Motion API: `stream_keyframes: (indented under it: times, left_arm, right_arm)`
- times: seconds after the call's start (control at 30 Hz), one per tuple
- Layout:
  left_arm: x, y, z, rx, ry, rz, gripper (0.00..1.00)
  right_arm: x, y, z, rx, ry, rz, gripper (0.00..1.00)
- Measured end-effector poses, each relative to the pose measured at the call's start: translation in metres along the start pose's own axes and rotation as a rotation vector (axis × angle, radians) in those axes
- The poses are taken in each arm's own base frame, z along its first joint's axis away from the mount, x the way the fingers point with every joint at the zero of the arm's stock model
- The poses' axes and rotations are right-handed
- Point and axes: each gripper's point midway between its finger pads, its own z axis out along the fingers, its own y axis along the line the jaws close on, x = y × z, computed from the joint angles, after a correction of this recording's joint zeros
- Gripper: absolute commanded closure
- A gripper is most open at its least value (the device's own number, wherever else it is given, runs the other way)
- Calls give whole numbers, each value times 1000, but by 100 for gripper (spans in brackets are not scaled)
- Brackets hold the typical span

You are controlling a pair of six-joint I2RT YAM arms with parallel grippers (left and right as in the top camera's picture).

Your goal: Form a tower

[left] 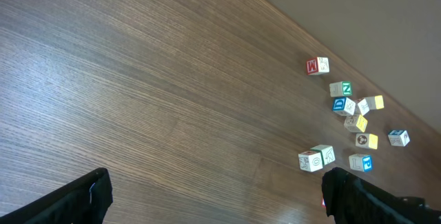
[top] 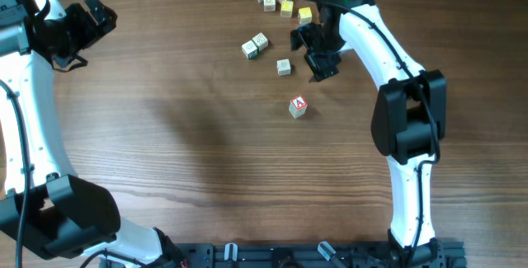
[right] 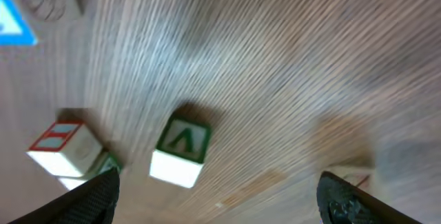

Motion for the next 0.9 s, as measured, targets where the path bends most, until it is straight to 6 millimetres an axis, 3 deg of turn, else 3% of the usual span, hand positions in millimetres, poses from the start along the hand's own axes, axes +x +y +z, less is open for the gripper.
stream_keyframes:
  times: [0.13, 0.2, 0.33, 0.43, 0.5, 0.67, 0.73, 0.9]
  left_arm:
    - [0, 0, 0, 0, 0, 0, 0]
    - [0, 0, 0, 0, 0, 0, 0]
    - [0, 0, 0, 0, 0, 0, 0]
    - [0, 0, 0, 0, 0, 0, 0]
    - [0, 0, 0, -1, 0, 0, 0]
    - [0, 0, 0, 0, 0, 0, 0]
    - [0, 0, 0, 0, 0, 0, 0]
    - [0, 0, 0, 0, 0, 0, 0]
  right_arm:
    - [26, 11, 8, -13, -23, 72, 9]
    - [29, 15, 9, -27, -40, 92, 10]
    - [17, 19, 17, -38, -108, 164, 15]
    - [8, 28, 45, -59, -103, 184, 20]
    - [8, 31, 51, -66, -91, 199, 37]
    - [8, 30, 54, -59, -86, 162, 67]
    - [7, 30, 53, -59, -86, 121, 75]
    - [-10, 37, 46, -84, -97, -144, 81]
